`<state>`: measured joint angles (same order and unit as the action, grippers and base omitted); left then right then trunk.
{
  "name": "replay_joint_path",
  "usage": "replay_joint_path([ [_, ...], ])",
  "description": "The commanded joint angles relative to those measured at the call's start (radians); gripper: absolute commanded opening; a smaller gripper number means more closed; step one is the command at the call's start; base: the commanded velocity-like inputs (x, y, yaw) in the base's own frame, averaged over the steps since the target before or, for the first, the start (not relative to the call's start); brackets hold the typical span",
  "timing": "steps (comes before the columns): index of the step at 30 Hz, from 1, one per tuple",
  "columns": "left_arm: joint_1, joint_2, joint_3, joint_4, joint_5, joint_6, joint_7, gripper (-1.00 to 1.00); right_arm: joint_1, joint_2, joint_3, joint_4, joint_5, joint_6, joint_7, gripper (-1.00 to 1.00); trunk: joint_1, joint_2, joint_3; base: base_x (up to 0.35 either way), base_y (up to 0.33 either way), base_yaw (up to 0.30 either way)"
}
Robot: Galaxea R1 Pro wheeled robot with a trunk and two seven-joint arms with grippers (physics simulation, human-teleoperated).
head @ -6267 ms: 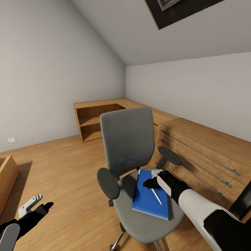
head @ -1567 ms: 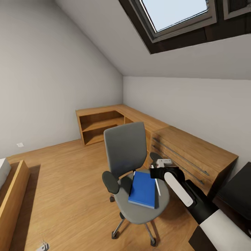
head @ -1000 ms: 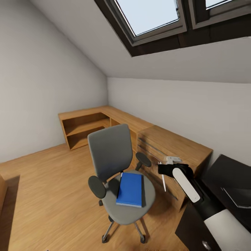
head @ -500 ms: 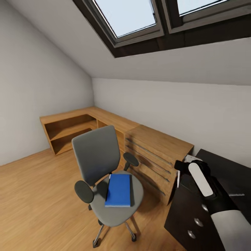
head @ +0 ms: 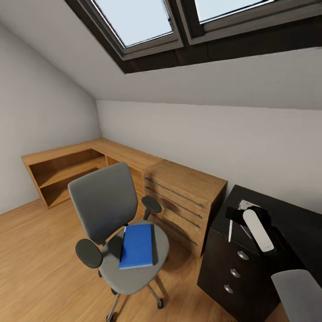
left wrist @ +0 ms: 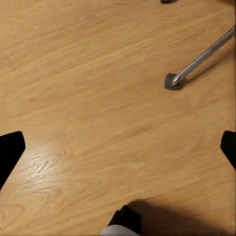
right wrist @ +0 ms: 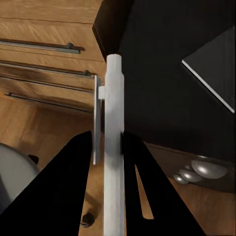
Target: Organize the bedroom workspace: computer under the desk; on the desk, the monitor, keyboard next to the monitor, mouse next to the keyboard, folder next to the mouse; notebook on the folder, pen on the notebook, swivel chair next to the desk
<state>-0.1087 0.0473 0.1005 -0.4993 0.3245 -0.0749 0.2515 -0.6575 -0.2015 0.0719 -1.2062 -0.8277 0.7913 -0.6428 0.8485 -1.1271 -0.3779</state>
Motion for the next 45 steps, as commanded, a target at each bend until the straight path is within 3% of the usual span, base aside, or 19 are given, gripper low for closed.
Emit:
replay_joint_path([
  [1,0.000,0.000,-0.006,0.003,0.010,-0.005,0.002,1.00,-0.001,-0.001,0.002,0.000,-0.010,-0.001,-0.011,-1.00,0.000,-0.001,-0.001,0.000,0.000,-0.284],
  [17,0.000,-0.010,-0.007,0.024,0.010,-0.020,0.001,1.00,-0.001,-0.001,0.002,0.014,-0.007,-0.003,-0.011,-1.00,0.000,-0.001,-0.001,0.000,0.000,-0.286],
  [19,0.000,-0.015,-0.007,0.048,0.009,-0.063,0.000,1.00,-0.001,-0.001,0.002,0.014,-0.007,-0.003,-0.011,-1.00,0.000,-0.001,-0.001,0.000,0.000,-0.286],
  [23,0.000,-0.019,-0.008,0.159,0.008,-0.296,-0.012,1.00,-0.001,-0.001,0.001,0.016,-0.007,-0.003,-0.011,-1.00,0.000,-0.001,-0.001,0.000,0.000,-0.286],
  [24,0.000,-0.020,-0.008,0.172,0.008,-0.321,-0.019,1.00,-0.001,-0.001,0.001,0.016,-0.007,-0.003,-0.011,-1.00,0.000,-0.001,-0.001,0.000,0.000,-0.286],
  [27,0.000,-0.021,-0.008,0.261,0.001,-0.450,-0.101,1.00,-0.001,-0.001,0.000,0.021,-0.007,-0.003,-0.011,-1.00,0.000,-0.001,-0.001,0.000,0.000,-0.286],
  [30,0.000,-0.021,-0.008,0.293,-0.001,-0.497,-0.134,1.00,-0.001,-0.001,-0.001,0.021,-0.006,-0.003,-0.011,-1.00,0.000,-0.001,-0.001,0.000,0.000,-0.286],
  [34,0.000,-0.028,-0.010,0.382,-0.004,-0.693,-0.156,1.00,-0.001,-0.010,-0.005,0.027,-0.006,-0.003,-0.011,-1.00,0.000,-0.001,-0.001,0.000,0.000,-0.136],
  [36,0.000,-0.036,-0.014,0.402,-0.003,-0.731,-0.158,1.00,-0.001,-0.015,-0.005,0.029,-0.006,-0.003,-0.011,-1.00,0.000,-0.001,-0.001,0.000,0.000,-0.020],
  [45,0.000,-0.043,-0.015,0.407,-0.002,-0.740,-0.156,1.00,-0.001,-0.015,-0.004,0.030,0.038,-0.003,-0.008,-1.00,0.000,-0.001,-0.001,0.000,0.000,-0.001],
])
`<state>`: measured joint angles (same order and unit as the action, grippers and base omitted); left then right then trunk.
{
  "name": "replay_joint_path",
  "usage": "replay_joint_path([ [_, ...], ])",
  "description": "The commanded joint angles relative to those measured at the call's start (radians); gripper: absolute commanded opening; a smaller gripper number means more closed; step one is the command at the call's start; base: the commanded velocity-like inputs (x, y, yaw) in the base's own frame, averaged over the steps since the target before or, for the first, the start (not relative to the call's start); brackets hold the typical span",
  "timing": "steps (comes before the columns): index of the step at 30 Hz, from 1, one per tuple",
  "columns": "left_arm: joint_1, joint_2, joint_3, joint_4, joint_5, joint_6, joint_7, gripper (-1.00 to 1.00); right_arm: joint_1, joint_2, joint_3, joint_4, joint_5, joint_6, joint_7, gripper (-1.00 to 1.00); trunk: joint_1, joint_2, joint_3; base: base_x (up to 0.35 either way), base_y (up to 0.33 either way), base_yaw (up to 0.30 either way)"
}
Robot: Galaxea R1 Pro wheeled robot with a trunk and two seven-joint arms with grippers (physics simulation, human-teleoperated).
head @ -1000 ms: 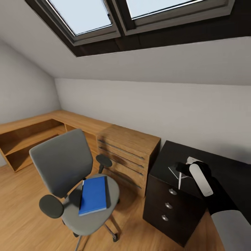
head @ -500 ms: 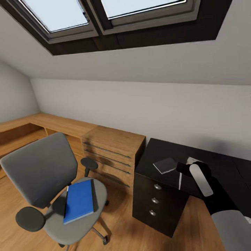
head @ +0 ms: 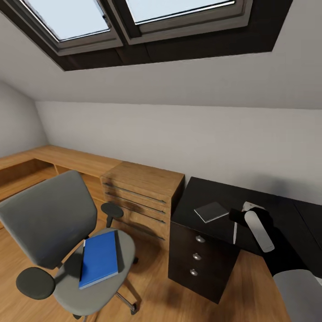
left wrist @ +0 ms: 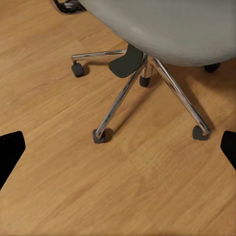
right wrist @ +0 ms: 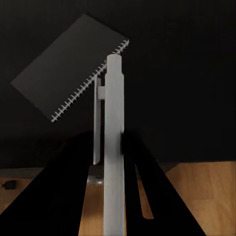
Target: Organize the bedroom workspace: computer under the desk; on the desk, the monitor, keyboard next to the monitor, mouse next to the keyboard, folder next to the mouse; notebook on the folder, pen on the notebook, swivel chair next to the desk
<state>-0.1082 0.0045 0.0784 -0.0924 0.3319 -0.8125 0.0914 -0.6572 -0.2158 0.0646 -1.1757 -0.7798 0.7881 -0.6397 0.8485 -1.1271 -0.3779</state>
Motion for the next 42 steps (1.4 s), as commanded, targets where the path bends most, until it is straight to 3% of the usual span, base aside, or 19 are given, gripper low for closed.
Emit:
replay_joint_path([
  [1,-0.001,-0.001,0.008,0.000,-0.010,-0.002,0.004,1.00,-0.001,-0.001,0.003,-0.001,-0.009,0.000,-0.011,-1.00,0.000,-0.001,-0.001,0.000,0.000,0.000],
  [8,-0.001,-0.001,0.007,0.000,-0.010,-0.002,0.004,1.00,-0.001,0.005,0.004,-0.001,-0.005,0.000,-0.012,-1.00,0.000,-0.001,-0.001,0.000,0.000,-0.037],
  [22,-0.001,-0.001,0.007,0.000,-0.010,-0.002,0.004,1.00,-0.001,0.006,0.004,-0.001,-0.006,0.000,-0.012,-1.00,0.000,-0.001,-0.001,0.000,0.000,-0.238],
  [42,-0.001,-0.012,0.006,0.002,-0.010,0.001,0.002,1.00,-0.001,0.008,0.008,-0.001,-0.006,0.000,-0.013,-1.00,0.000,-0.001,-0.001,0.000,0.000,-0.013],
])
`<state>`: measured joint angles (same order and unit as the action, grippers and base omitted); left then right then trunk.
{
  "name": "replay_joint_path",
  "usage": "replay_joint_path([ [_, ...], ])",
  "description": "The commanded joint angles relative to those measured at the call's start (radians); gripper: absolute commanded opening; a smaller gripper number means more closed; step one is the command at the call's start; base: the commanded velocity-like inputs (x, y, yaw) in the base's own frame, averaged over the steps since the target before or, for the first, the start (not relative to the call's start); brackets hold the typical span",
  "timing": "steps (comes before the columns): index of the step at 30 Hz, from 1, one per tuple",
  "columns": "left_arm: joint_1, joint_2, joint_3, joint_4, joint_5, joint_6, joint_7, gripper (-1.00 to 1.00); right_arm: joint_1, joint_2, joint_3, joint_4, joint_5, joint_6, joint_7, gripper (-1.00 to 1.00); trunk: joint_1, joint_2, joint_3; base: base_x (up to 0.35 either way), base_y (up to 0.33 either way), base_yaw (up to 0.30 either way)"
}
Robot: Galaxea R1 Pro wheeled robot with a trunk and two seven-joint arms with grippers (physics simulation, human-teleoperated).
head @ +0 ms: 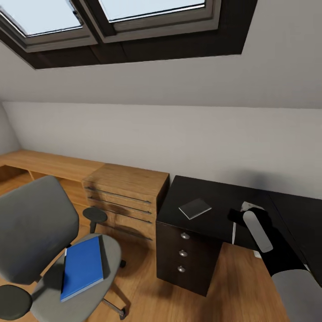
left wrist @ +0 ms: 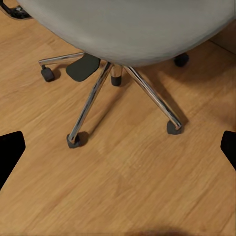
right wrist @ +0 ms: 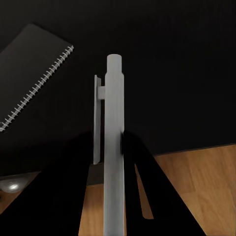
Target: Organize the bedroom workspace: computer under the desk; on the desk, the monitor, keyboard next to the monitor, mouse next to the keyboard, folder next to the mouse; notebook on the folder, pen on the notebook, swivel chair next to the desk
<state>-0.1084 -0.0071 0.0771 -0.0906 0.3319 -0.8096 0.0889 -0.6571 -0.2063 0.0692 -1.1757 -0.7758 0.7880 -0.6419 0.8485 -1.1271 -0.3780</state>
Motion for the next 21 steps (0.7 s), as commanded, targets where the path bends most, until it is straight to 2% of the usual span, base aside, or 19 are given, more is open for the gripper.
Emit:
replay_joint_path([
  [1,0.000,-0.001,0.007,0.000,-0.010,-0.002,0.005,1.00,-0.001,-0.002,0.003,-0.001,-0.011,0.000,-0.010,-1.00,0.000,-0.001,-0.001,0.000,0.000,-0.126],
  [16,0.000,-0.001,0.007,0.000,-0.010,0.000,0.005,1.00,-0.001,0.000,0.004,0.011,-0.011,0.000,-0.007,-1.00,0.000,-0.001,0.002,0.000,0.000,-0.230],
  [21,0.000,-0.004,0.006,0.000,-0.010,0.002,0.005,1.00,-0.001,0.004,0.004,0.011,-0.011,0.000,-0.007,-1.00,0.000,-0.001,0.002,0.000,0.000,-0.119],
])
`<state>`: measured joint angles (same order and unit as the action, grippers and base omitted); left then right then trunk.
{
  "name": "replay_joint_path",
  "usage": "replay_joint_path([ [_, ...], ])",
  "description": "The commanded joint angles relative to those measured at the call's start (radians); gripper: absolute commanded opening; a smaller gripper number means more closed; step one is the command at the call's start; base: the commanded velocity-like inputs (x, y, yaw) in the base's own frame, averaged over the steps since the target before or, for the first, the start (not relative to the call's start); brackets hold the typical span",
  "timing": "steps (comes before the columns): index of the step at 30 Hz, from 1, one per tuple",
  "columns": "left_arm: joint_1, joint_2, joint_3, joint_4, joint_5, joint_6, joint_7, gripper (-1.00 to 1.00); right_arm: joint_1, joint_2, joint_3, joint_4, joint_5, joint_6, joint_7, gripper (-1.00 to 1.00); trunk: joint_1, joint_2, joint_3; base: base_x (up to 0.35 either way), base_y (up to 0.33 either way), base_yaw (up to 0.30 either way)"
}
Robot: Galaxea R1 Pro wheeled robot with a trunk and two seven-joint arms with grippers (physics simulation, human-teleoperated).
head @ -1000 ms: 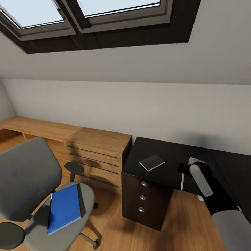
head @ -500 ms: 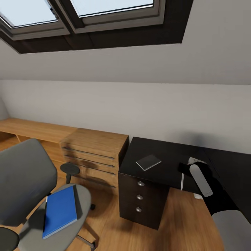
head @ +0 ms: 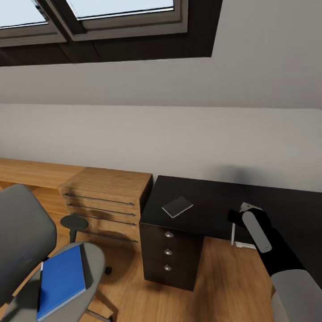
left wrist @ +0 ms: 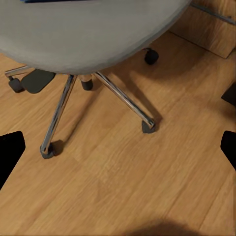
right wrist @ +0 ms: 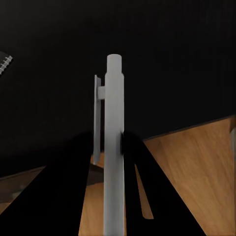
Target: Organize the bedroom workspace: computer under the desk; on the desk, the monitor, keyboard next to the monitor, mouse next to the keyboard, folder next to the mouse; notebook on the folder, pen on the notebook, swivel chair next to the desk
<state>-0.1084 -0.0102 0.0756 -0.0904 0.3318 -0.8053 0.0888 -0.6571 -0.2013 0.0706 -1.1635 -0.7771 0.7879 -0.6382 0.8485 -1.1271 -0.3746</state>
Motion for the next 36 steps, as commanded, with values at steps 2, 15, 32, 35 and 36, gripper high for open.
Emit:
replay_joint_path([
  [2,0.000,-0.001,0.002,0.001,-0.010,0.000,0.005,1.00,-0.001,0.000,0.003,-0.001,-0.010,0.001,-0.011,-1.00,0.000,-0.001,-0.001,0.000,0.000,-0.035],
  [15,0.000,-0.002,-0.031,0.001,-0.009,0.003,0.006,1.00,-0.001,0.003,0.004,-0.001,-0.010,0.001,-0.015,-1.00,0.000,-0.001,-0.001,0.000,0.000,-0.006],
  [32,0.000,-0.002,-0.033,0.001,-0.009,0.003,0.006,1.00,-0.001,0.011,0.008,-0.001,-0.010,0.001,-0.012,-1.00,0.000,-0.001,-0.001,0.000,0.000,-0.229],
  [35,0.000,-0.003,-0.033,0.001,-0.009,0.003,0.006,1.00,-0.001,0.020,0.024,-0.001,-0.009,0.001,-0.012,-1.00,0.000,-0.001,-0.001,0.000,0.000,-0.263],
  [36,0.000,-0.003,-0.033,0.001,-0.009,0.003,0.006,1.00,-0.001,0.021,0.030,-0.001,-0.009,0.001,-0.012,-1.00,0.000,-0.001,-0.001,0.000,0.000,-0.222],
])
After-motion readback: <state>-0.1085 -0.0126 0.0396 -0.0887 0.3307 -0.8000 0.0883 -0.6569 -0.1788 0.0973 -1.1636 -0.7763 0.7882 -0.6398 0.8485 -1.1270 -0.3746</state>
